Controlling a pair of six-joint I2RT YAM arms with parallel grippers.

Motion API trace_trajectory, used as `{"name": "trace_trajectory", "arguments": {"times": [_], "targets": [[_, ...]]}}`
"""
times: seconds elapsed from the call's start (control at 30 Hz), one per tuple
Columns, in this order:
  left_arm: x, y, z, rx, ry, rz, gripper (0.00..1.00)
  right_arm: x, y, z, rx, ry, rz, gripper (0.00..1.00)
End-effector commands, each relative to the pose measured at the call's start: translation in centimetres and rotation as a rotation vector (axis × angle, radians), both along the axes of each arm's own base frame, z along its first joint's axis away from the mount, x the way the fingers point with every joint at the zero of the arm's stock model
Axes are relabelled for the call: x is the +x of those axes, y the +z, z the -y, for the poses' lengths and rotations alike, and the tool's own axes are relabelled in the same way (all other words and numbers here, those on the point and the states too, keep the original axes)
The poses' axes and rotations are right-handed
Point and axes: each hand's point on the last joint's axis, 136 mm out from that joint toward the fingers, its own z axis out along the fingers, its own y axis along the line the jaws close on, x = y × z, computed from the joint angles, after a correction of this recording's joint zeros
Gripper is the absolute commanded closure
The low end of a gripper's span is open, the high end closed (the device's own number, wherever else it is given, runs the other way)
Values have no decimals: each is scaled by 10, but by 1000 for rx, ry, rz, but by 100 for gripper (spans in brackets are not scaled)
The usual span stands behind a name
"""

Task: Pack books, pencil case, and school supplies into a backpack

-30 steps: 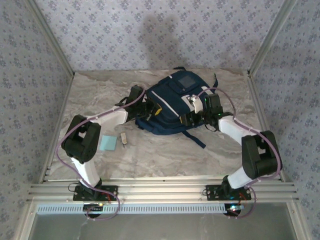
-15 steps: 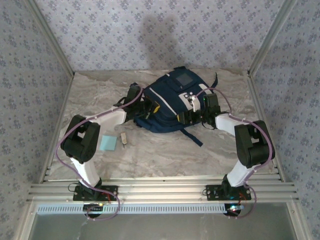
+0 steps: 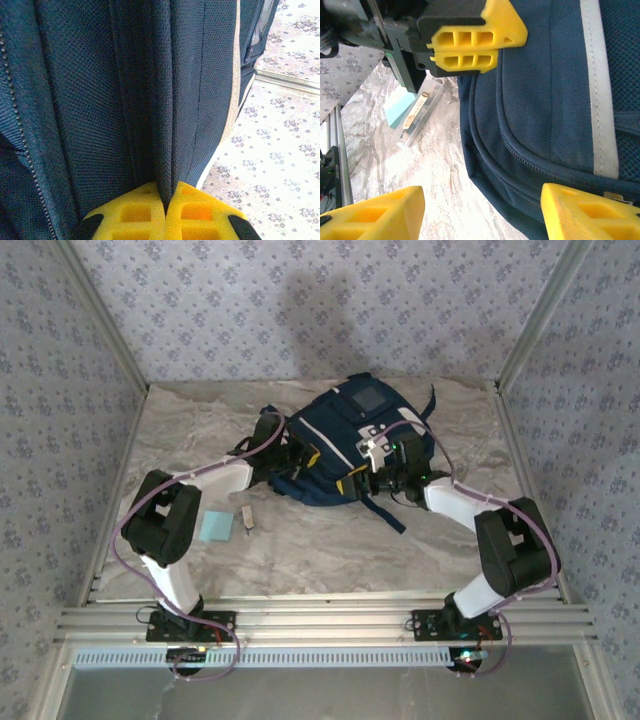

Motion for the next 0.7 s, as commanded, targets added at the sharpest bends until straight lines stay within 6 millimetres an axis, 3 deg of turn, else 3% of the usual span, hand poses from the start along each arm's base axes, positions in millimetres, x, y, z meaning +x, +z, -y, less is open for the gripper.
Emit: {"name": "trace_trajectory", "arguments": {"times": [0.0, 0.2, 0.4, 0.67], "targets": [[5, 32, 10, -75, -9, 73, 100, 1, 11, 12, -69, -41, 62, 36], [4, 31, 11, -78, -17, 71, 100, 10, -1, 42, -302, -73, 150, 36], [3, 35, 11, -80, -18, 75, 100, 31, -16, 59, -308, -95, 125, 38], [1, 37, 10, -79, -20, 75, 100, 52, -22, 52, -305, -63, 107, 44]]}}
